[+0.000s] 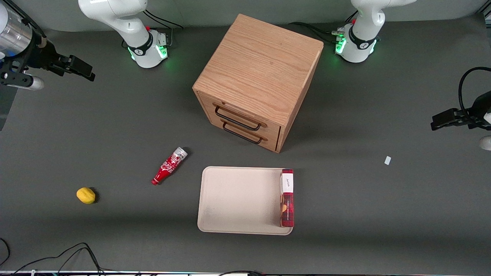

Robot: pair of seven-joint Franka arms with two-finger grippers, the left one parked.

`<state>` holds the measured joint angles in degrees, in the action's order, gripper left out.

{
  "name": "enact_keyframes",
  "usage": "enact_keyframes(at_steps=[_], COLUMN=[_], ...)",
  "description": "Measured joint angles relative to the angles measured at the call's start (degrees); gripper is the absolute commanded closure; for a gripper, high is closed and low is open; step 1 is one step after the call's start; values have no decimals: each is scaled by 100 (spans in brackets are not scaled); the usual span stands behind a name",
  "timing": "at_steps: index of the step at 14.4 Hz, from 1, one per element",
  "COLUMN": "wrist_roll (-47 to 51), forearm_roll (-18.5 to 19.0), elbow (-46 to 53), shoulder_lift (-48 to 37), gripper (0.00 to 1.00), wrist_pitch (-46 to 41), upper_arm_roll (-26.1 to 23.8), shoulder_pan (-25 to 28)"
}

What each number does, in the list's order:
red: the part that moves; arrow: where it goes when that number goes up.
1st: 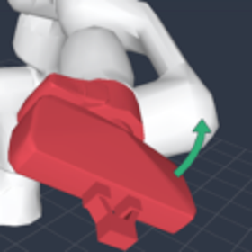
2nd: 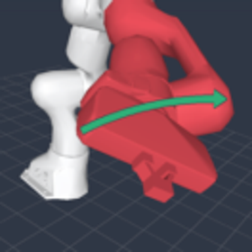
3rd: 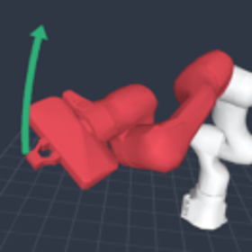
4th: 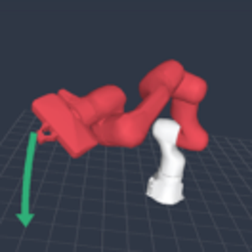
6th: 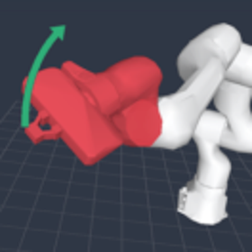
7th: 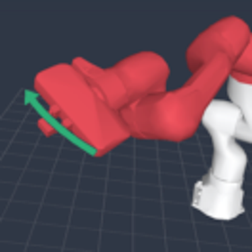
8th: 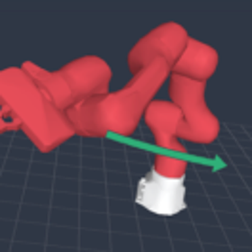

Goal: Place coke bottle on tray
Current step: 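Move the right gripper down toward the red Coca-Cola bottle lying on the table, then close the right gripper around the bottle's body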

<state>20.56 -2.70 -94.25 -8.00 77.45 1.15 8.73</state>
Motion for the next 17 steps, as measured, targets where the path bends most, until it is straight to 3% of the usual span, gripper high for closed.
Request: enact_keyframes(at_steps=[3, 7, 11, 17], wrist_roll=[313, 2143, 3158, 3754], forearm_roll=[-43, -62, -44, 413], elbow=[-63, -208, -363, -905], shoulder_lift=[375, 1729, 3020, 3781], gripper=[0, 0, 0, 0], wrist_pitch=[472, 1716, 2873, 4613], upper_arm_roll=[-258, -779, -832, -833], shoulder_pan=[8, 59, 74, 95])
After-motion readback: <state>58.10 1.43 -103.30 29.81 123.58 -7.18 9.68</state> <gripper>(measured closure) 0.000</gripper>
